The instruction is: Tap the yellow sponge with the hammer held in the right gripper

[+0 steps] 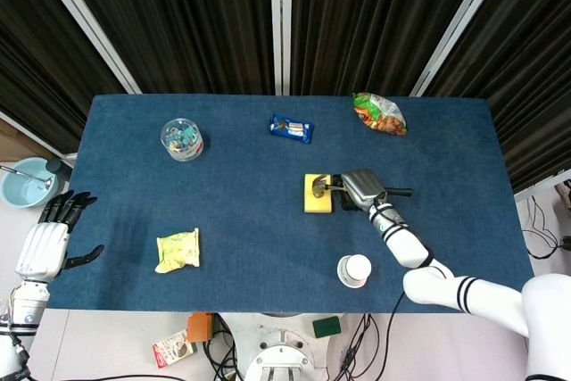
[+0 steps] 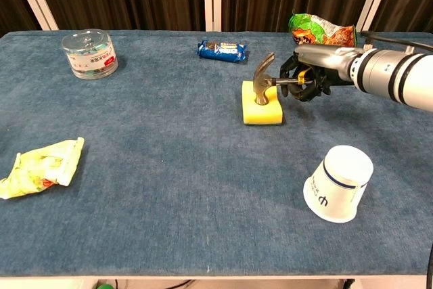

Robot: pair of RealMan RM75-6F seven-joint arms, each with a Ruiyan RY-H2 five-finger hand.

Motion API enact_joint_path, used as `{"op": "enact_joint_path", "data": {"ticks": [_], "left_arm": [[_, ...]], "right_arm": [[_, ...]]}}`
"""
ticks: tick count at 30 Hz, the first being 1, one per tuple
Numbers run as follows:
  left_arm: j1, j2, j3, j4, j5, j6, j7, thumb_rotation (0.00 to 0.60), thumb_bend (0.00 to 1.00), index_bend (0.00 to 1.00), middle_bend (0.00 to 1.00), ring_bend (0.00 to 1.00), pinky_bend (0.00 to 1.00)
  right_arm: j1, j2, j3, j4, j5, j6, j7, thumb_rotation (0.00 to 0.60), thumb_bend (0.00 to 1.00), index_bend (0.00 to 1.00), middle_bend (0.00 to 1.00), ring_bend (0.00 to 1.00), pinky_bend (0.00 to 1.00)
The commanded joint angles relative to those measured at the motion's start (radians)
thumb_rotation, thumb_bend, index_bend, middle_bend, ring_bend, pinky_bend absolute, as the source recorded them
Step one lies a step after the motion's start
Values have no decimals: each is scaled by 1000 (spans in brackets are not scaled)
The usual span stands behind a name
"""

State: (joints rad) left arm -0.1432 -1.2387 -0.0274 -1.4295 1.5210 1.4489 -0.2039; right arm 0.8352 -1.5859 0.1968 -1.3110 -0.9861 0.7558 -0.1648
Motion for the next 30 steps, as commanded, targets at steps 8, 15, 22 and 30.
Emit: {"op": "enact_joint_path", "data": {"ticks": [8,15,22,30], "left_arm": [[-2,-4,3,-6,10,0,5,600,147,174,130,40,77],[-5,-10,4,-8,6,-10,11,600,147,174,130,40,77],[-2,-5,4,-11,-4,-15,14,600,148,174,130,40,77],[-1,-5,5,-1,-8,-20,5,600,148,174,130,40,77]], "right_arm": [[-61,119,42,-84,-20,84,74,600,1000,914,828,727,814],[-37,17,47,122,31,-11,141,600,1000,820,746,667,710],[20,-120,71,340,29,-89,191,600,1000,721,629,542,540],[25,-171,77,434,4,-107,224,600,691,370,385,285,354]]}}
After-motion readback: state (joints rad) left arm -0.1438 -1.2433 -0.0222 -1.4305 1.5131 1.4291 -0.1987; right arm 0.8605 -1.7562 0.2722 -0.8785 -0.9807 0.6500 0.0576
